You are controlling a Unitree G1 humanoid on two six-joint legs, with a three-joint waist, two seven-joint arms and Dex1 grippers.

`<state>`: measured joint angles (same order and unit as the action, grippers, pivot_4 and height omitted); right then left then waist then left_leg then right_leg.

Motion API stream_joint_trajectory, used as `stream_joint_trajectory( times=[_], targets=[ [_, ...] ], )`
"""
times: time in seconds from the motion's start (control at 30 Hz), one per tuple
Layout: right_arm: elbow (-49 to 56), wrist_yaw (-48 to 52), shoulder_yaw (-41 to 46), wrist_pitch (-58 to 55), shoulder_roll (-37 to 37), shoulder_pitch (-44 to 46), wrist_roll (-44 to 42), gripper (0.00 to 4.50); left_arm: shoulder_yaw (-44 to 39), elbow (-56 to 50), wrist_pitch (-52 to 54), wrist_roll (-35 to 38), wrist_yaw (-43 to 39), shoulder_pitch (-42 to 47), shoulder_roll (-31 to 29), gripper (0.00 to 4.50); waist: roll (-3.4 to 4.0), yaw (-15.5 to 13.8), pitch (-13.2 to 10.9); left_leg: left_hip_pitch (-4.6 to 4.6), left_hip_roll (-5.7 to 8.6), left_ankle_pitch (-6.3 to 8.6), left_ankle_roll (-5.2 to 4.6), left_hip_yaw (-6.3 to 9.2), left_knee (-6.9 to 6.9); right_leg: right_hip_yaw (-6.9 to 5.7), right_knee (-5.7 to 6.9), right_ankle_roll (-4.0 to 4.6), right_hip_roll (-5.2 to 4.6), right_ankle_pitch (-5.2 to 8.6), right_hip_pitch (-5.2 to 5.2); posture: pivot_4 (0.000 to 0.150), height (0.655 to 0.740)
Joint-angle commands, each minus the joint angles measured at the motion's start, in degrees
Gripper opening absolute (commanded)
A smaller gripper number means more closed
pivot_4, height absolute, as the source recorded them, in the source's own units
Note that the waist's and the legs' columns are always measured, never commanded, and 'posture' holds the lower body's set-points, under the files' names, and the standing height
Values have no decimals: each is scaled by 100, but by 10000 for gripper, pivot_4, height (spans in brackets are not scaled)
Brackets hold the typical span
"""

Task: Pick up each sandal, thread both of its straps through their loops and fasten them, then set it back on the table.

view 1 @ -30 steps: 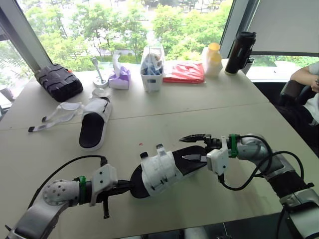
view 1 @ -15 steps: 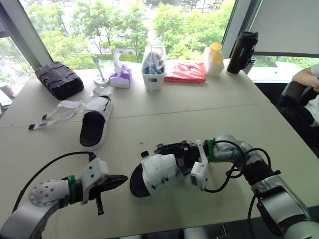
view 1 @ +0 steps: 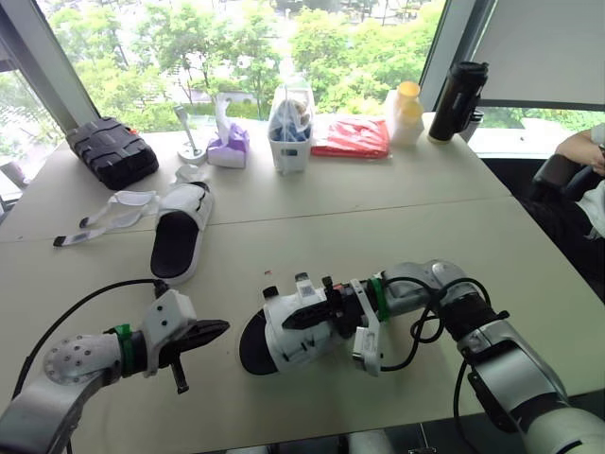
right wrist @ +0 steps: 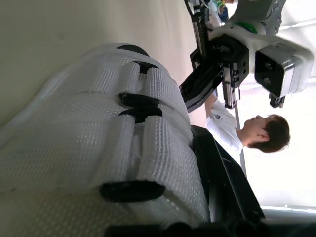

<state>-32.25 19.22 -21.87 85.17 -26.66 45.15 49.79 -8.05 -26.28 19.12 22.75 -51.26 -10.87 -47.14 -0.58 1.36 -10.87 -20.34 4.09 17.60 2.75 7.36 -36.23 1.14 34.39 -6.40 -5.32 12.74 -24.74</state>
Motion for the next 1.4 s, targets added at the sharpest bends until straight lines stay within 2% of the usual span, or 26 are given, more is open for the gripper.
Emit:
stream_joint_trajectory(
  times=[0.03, 0.2, 0.33, 0.47, 0.63, 0.8, 1.17, 1.23, 1.27, 1.4],
  targets=[
    [181, -525, 207, -277, -71, 68, 212, 86, -112, -5, -141, -74, 3, -12, 17, 0, -2, -4, 0, 1, 0, -1, 2, 0, 0, 0, 2, 0, 1, 0, 0, 1500, 7400],
    [-100, -800, 452, -2208, -119, 302, 228, 86, -49, 57, -278, -222, 105, -11, 136, 0, -2, -6, 0, 0, -1, -6, 8, -4, -12, 5, 11, 15, 3, -10, 0, 1500, 7400],
    [-796, -684, 957, -5096, 121, 933, -74, 86, 38, 156, -364, -337, 176, 61, 244, 0, 0, -15, -4, -2, -3, -8, 9, -13, -34, 7, 34, 20, 7, -12, -1, 1500, 7400],
    [-1621, -757, 1083, -6713, 361, 1505, -372, 86, 164, 200, -420, -475, 195, 132, 316, 0, 1, -20, -5, -15, -4, -7, 9, -12, -66, 9, 75, 24, 7, -11, -15, 1500, 7400],
    [-2935, -1551, 732, -7904, 534, 2181, -274, 86, 301, 266, -452, -567, 232, 261, 420, 0, 1, 10, -4, -16, -4, -7, 8, -12, -66, 14, 75, 23, 7, -11, -21, 1500, 7400],
    [-3799, -1457, 710, -8716, 890, 2579, -705, 86, 362, 350, -517, -676, 231, 354, 475, 0, 3, 122, -4, -50, -4, -8, 9, -24, -74, 23, 90, 22, 5, -13, -60, 1500, 7400],
    [-4260, -1814, -48, -9331, 1298, 2832, -630, 86, 505, 253, -554, -827, 342, 251, 580, 0, 5, 132, -1, -57, -2, -8, 9, -19, -81, 25, 99, 21, 4, -14, -69, 1500, 7400],
    [-4258, -1865, -173, -9300, 1301, 2819, -605, 9139, 495, 252, -550, -832, 340, 247, 581, 0, 6, 136, 0, -56, -2, -8, 9, -19, -83, 25, 103, 21, 4, -14, -69, 1500, 7400],
    [-4252, -1857, -186, -9290, 1309, 2809, -643, 12311, 490, 249, -547, -833, 340, 244, 583, 0, 6, 138, 0, -56, -2, -8, 10, -19, -84, 25, 105, 21, 5, -14, -70, 1500, 7400],
    [-4157, -1408, -216, -9248, 1248, 2760, -818, 32634, 474, 230, -540, -850, 359, 190, 581, 0, 6, 146, 2, -56, -2, -8, 11, -20, -86, 25, 110, 21, 5, -14, -72, 1500, 7400]
  ],
)
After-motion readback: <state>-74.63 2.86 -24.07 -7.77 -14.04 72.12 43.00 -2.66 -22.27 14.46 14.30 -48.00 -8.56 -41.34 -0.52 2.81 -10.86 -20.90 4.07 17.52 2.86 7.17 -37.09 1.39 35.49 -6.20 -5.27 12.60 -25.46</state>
